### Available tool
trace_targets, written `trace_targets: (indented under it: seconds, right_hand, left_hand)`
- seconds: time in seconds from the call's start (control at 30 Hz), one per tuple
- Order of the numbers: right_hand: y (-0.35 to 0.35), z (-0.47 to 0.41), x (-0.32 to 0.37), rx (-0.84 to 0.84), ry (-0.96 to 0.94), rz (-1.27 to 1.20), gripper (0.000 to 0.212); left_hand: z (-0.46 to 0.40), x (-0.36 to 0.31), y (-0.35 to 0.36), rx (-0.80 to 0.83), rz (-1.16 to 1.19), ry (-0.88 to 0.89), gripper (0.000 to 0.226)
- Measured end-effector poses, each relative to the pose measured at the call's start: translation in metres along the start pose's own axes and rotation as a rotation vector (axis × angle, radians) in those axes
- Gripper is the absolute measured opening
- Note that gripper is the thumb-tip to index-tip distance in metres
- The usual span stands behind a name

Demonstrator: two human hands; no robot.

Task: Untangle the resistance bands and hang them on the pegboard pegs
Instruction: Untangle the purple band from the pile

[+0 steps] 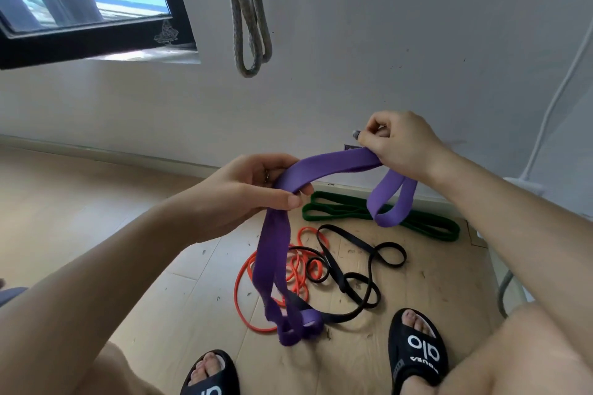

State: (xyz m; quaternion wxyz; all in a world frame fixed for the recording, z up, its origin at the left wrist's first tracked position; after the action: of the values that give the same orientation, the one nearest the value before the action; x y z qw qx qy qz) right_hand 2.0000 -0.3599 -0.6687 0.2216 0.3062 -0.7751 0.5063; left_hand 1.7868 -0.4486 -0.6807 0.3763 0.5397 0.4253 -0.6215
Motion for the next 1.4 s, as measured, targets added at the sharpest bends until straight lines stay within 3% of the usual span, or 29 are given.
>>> trace_targets:
  seconds: [0.23,0.33,0.5,0.6,0.67,0.77,0.87,1.0,1.27,1.4]
  right_hand:
    - [0.016,0.004,0.003,0.104,-0.083,0.009,0.040]
    - [0.024,0.010,0.000,0.194,-0.029,-0.003,0.043]
    - [0.048,0.026,0.016,0.358,0.293,-0.540,0.046]
    - [0.061,0.041,0.048,0.476,0.256,-0.608,0.056]
    - [0.063,0.046,0.065,0.419,0.122,-0.490,0.058]
    - [0.057,0.044,0.077,0.267,-0.035,-0.348,0.043]
    - [0.051,0.038,0.084,0.218,-0.102,-0.316,0.031]
    - [0.042,0.032,0.089,0.161,-0.096,-0.351,0.024]
    - [0.011,0.019,0.082,-0.006,-0.051,-0.406,0.030]
    - [-0.004,0.010,0.063,-0.085,0.037,-0.430,0.032]
  left_hand:
    - [0.000,0.005,-0.005,-0.065,-0.120,0.002,0.035]
    - [0.000,0.006,0.000,-0.040,-0.091,0.008,0.034]
    - [-0.001,0.003,0.002,-0.010,0.003,-0.014,0.033]
    - [-0.003,0.004,0.004,-0.013,0.036,-0.024,0.038]
    - [-0.004,0.005,0.004,-0.020,0.052,-0.017,0.038]
    - [-0.005,0.007,0.004,-0.049,0.022,-0.016,0.043]
    - [-0.004,0.008,0.004,-0.096,-0.009,0.018,0.048]
    - [-0.004,0.014,-0.001,-0.132,-0.092,0.025,0.039]
    - [-0.002,0.018,-0.003,-0.113,-0.385,0.071,0.047]
    - [-0.003,0.013,0.005,-0.067,-0.330,0.097,0.018]
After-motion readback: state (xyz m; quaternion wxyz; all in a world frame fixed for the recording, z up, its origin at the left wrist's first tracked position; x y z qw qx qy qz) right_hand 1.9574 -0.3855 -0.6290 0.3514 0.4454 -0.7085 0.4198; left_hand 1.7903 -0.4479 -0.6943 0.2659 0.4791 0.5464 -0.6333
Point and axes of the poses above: each hand's wrist, its own z-axis away from the middle knuckle, its own y-axis out of the palm, x = y × z, the point moved 8 cm from there along -z, towards the middle knuckle, and after that the axes turned 14 degrees about -x, right-handed, at the moved point
